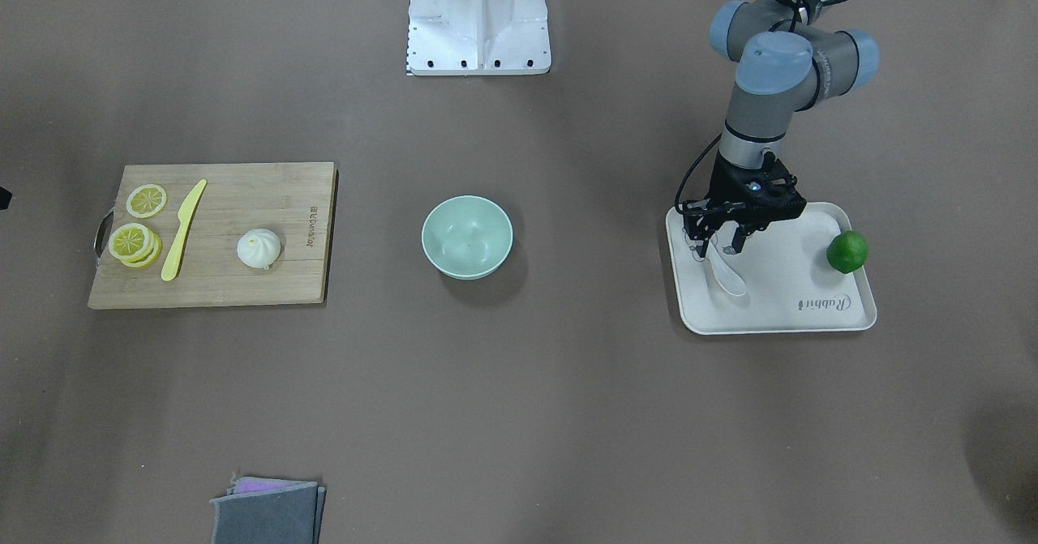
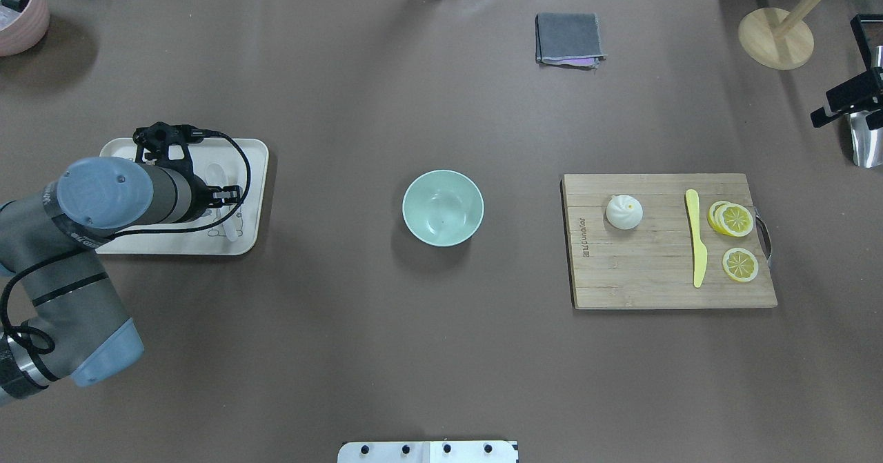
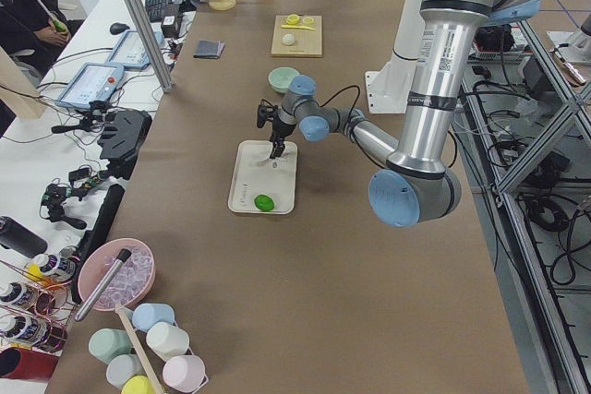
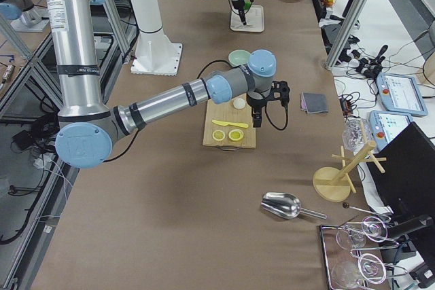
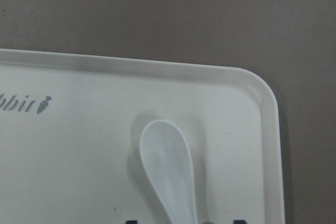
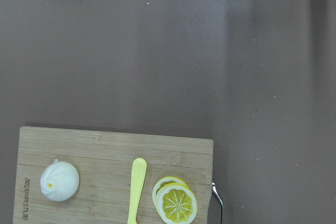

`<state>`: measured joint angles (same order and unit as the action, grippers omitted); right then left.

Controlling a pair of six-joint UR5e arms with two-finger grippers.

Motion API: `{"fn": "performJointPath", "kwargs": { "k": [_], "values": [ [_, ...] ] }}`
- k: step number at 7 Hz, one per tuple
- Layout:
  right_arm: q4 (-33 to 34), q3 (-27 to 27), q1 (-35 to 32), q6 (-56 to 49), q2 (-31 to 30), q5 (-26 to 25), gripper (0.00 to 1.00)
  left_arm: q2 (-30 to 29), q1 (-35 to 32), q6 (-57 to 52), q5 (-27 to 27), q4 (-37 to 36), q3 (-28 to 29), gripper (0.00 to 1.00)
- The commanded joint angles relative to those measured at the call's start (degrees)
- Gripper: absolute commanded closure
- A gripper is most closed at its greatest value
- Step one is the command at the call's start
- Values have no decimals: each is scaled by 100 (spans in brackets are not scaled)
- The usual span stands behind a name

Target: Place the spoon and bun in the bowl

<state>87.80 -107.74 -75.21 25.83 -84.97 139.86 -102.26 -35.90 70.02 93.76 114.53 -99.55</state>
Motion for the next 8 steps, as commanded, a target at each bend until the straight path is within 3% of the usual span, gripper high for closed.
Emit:
{"fn": "performJointPath", "kwargs": {
  "k": [1, 2, 3, 4, 8],
  "values": [
    [0, -2, 32, 88, 24, 6, 0, -101, 22, -6, 2, 8, 136, 37],
    [0, 7, 41, 89, 24, -3, 0, -197, 22, -6, 11, 8, 259, 40],
    [0, 7, 41, 89, 42, -3, 0, -268, 31, -15, 2, 8, 356, 55],
    [0, -2, 41, 89, 51, -3, 0, -277, 22, -15, 55, 16, 322, 98],
    [0, -55, 102, 238, 77, -3, 0, -75, -258, -24, 415, -202, -467, 100]
  ]
}}
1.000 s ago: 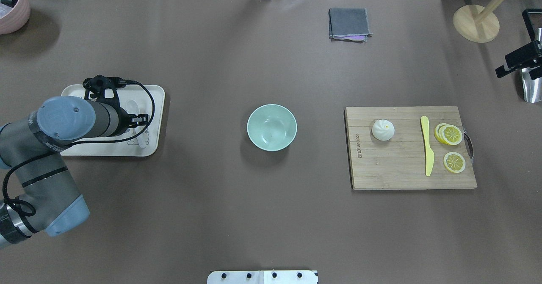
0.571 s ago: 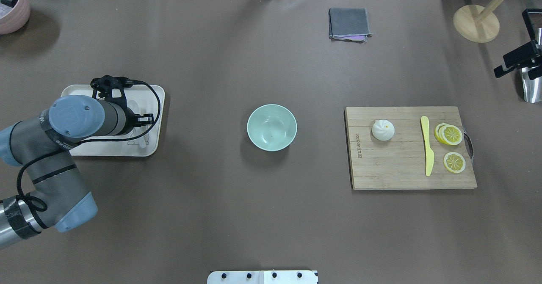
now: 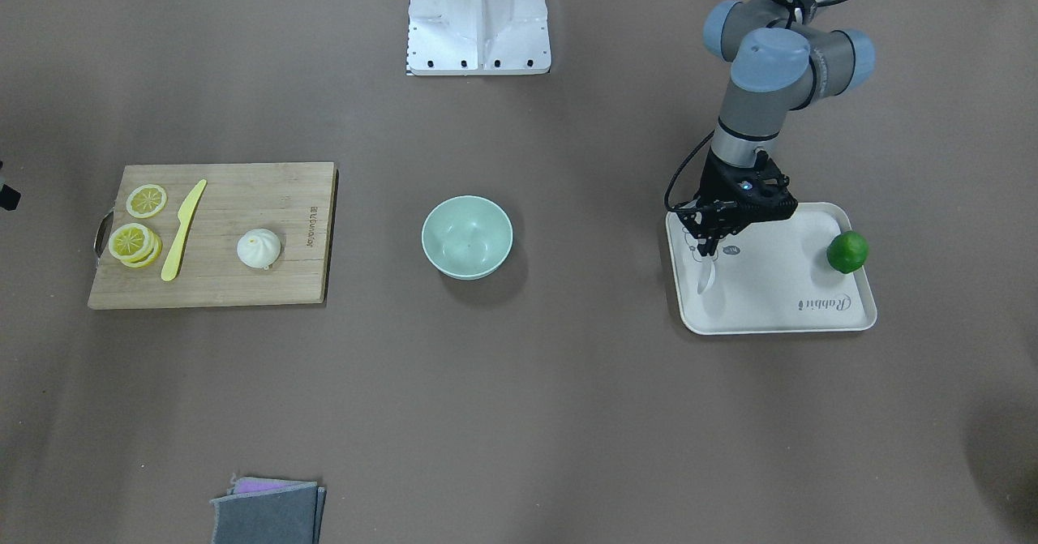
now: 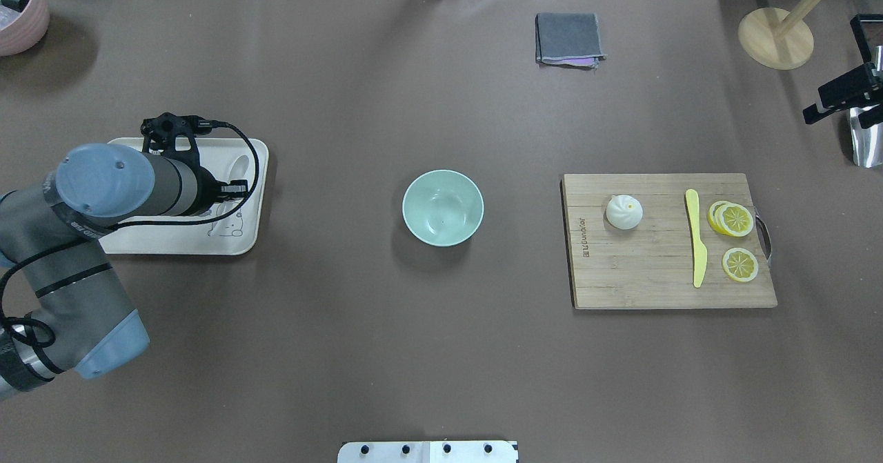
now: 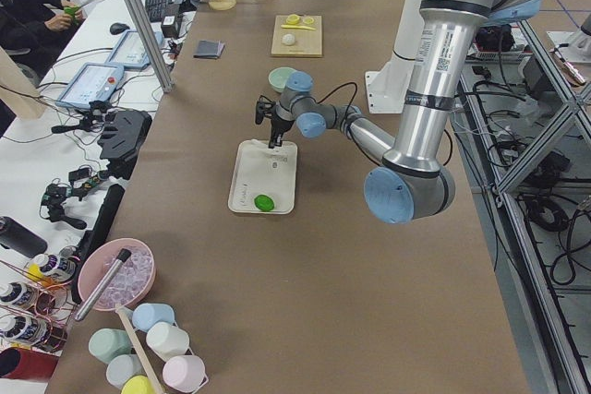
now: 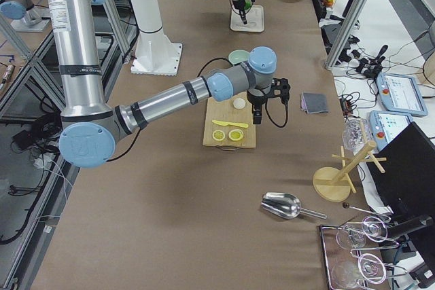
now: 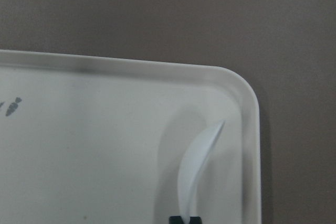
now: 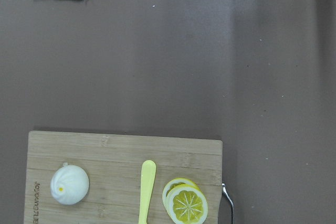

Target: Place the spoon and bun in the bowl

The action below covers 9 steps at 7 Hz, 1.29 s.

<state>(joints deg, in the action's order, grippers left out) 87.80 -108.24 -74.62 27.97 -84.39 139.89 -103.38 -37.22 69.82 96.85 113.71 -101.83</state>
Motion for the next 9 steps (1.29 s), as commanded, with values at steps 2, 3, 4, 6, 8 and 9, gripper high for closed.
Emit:
{"fn": "performJointPath", "kwargs": {
  "k": [2, 3, 4, 6, 8, 9],
  "values": [
    [0, 5, 760, 977, 456, -590, 0, -539, -478, 5, 474, -988, -522, 100],
    [-9, -12, 1313, 1496, 650, -1126, 0, -874, -479, 66, 475, -1157, -487, 100],
    [-17, -13, 1841, 2180, 913, -1418, 0, -1129, -471, 232, 483, -1280, -470, 100],
    [-655, 162, 2791, 3000, 994, -2140, 0, -1963, -383, 882, 484, -1273, 89, 100],
    [-1061, 670, 3277, 3074, 1029, -2605, 3, -2151, -331, 1041, 484, -1211, 242, 100],
    [-1150, 838, 3331, 3127, 1029, -2616, 13, -2265, -278, 1155, 475, -1220, 268, 100]
  ]
}}
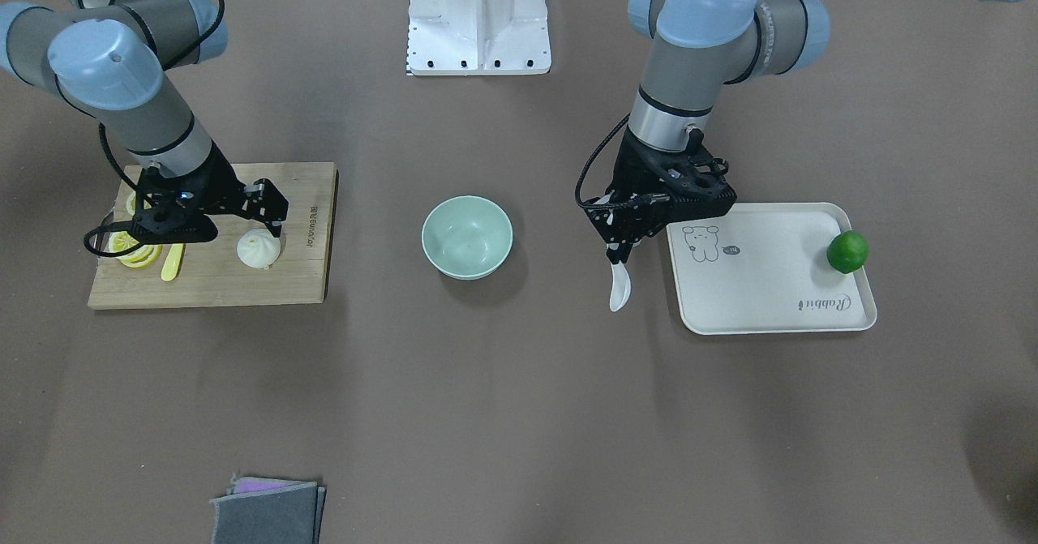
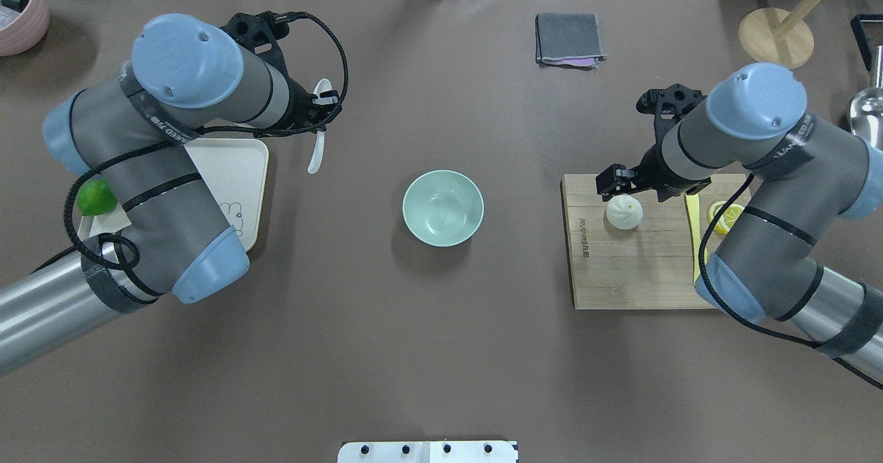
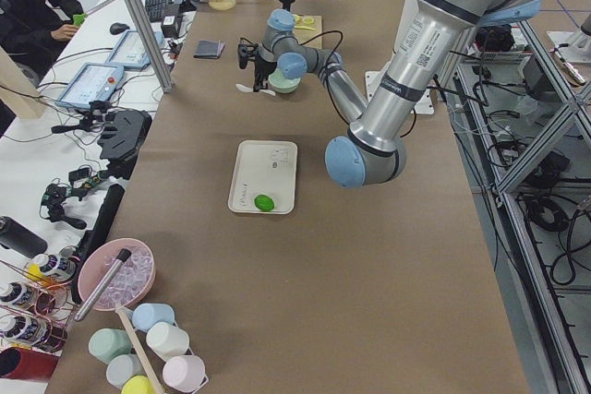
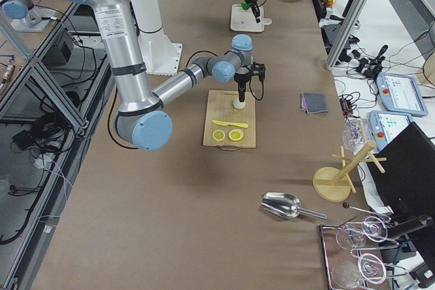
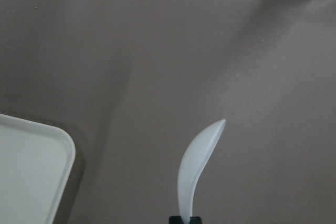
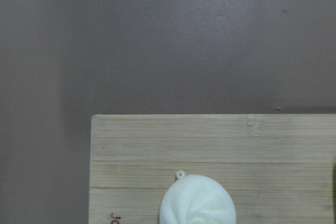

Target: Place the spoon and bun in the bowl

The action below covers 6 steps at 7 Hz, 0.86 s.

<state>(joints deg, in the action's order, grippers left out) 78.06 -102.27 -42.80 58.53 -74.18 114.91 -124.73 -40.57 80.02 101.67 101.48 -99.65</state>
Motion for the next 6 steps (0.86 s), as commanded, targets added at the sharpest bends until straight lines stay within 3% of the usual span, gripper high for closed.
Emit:
{"fn": "performJointPath", "kwargs": {
  "k": [1, 2, 3, 4, 6],
  "values": [
    [-177, 243, 184, 80, 9, -118, 14, -217, 232, 154, -24, -14, 94, 100],
    [-186, 347, 193, 80, 18, -118, 17, -366, 312, 232, -33, -40, 112, 100],
    [-177, 357, 184, 80, 18, -118, 78, -498, 435, 450, -33, -40, 165, 100],
    [-177, 357, 193, 54, 9, -118, 100, -691, 471, 487, -42, -40, 348, 100],
    [-108, 278, -8, 80, 183, -39, 100, -999, 594, 479, -42, 12, 752, 100]
  ]
}}
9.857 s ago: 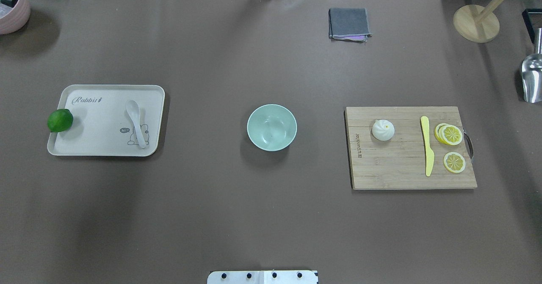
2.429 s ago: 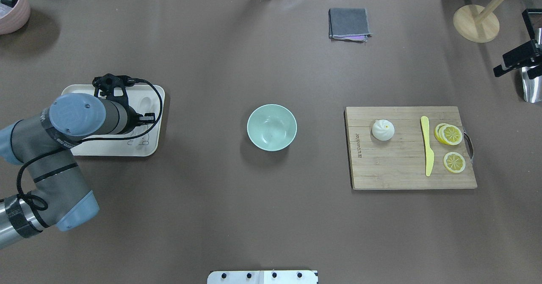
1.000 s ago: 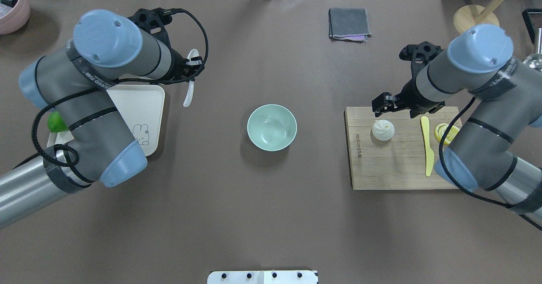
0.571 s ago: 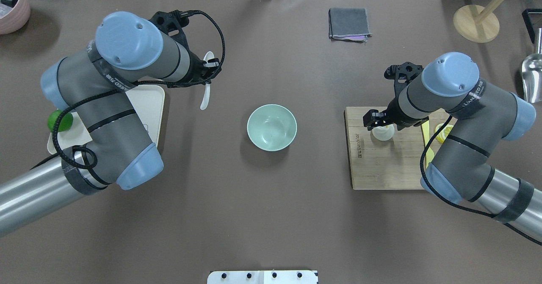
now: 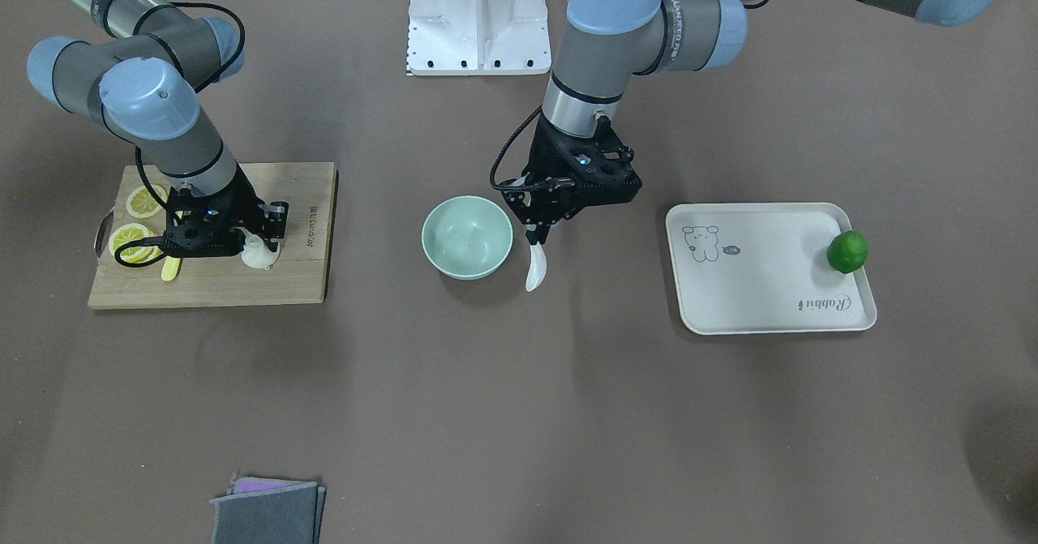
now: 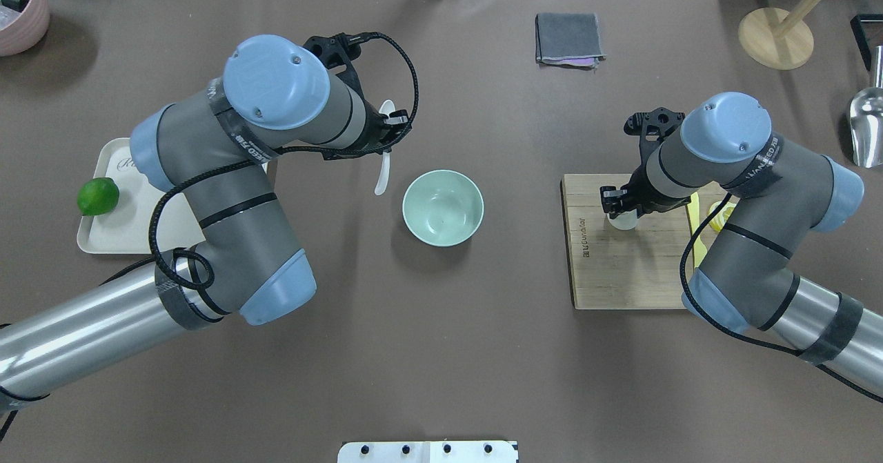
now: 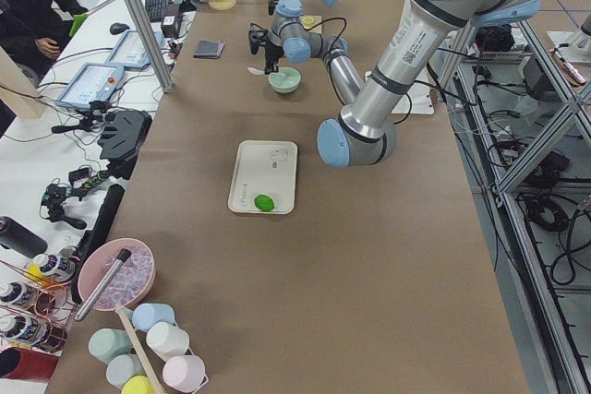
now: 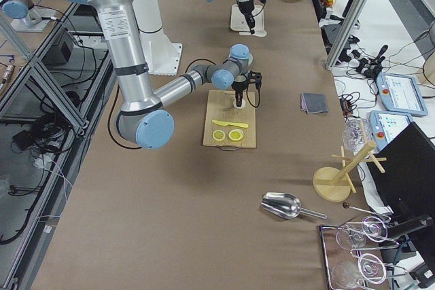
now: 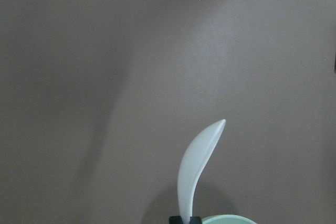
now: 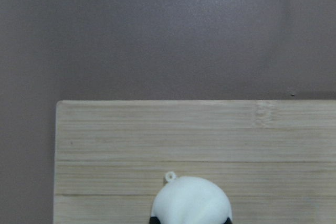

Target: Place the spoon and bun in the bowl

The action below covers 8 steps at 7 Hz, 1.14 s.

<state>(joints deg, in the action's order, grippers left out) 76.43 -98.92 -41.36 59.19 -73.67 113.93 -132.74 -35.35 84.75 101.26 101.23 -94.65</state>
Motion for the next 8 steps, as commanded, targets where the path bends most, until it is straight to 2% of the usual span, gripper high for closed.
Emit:
{"fn": "performJointPath", "kwargs": {
  "k": [1, 3, 4, 8],
  "values": [
    [126, -145, -293, 23, 255, 190, 100, -339, 159, 7, -10, 29, 350, 100],
    [135, -67, -321, 398, 667, 235, 100, -332, 588, -11, -193, -15, 368, 100],
    [196, 12, -312, 453, 879, 235, 100, -341, 895, 6, -534, -24, 368, 100],
    [188, 101, -277, 462, 1074, 226, 100, -367, 1170, 7, -740, -147, 386, 100]
  ]
}}
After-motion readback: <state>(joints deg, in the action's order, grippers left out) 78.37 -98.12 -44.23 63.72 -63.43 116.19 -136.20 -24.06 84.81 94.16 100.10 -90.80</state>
